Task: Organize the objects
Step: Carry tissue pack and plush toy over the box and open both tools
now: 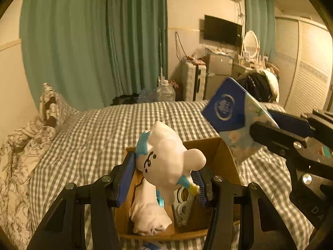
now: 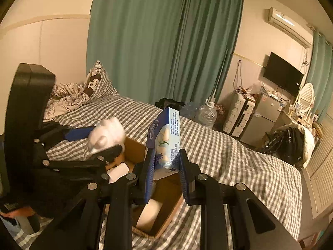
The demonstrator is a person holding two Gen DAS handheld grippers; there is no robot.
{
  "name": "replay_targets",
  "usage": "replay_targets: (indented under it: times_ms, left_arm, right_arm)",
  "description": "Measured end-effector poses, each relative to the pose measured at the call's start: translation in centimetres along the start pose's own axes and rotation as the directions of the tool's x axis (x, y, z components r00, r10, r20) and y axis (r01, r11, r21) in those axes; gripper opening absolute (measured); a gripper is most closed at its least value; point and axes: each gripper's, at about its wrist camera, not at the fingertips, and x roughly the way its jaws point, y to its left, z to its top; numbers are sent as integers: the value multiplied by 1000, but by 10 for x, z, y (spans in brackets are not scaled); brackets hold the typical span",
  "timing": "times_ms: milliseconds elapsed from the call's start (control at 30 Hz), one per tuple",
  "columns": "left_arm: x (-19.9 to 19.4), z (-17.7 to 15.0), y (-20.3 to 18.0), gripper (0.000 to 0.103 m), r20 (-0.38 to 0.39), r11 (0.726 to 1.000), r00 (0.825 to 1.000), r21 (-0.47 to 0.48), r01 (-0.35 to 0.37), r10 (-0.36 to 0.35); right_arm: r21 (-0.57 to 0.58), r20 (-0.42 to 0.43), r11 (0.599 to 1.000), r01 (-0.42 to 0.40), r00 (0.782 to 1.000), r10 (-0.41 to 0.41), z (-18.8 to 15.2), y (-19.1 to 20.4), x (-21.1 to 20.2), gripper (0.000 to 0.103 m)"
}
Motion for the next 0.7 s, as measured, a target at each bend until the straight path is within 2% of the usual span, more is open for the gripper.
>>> replay_targets:
  times_ms: [133, 267, 533, 633, 667, 700]
  left_arm:
    - [30, -15, 2, 53, -59, 1000, 998, 8, 20, -20]
    - [56, -32, 5, 53, -112, 999, 993, 12, 33, -32]
    - [79, -53, 3, 53, -185, 998, 980, 1, 71, -69]
    - [77, -54, 5, 56, -199, 996, 976, -20, 85, -87]
    - [75, -54, 7, 60, -198, 996, 976, -26, 84, -87]
    - [71, -52, 8, 70, -193, 997, 978, -32, 74, -78]
  right_arm:
    - [14, -39, 1000, -19, 999, 20, -11, -2, 31, 22]
    - [35, -117, 999, -31, 993, 35, -32, -6, 69, 22]
    - [72, -163, 997, -29, 986, 40, -47, -24, 99, 22]
    - [106, -149, 994, -21, 988, 37, -49, -29, 94, 26]
    - [116, -144, 993, -13, 989, 30, -49, -31, 91, 31]
    - [121, -138, 993, -4, 990, 20, -48, -32, 88, 35]
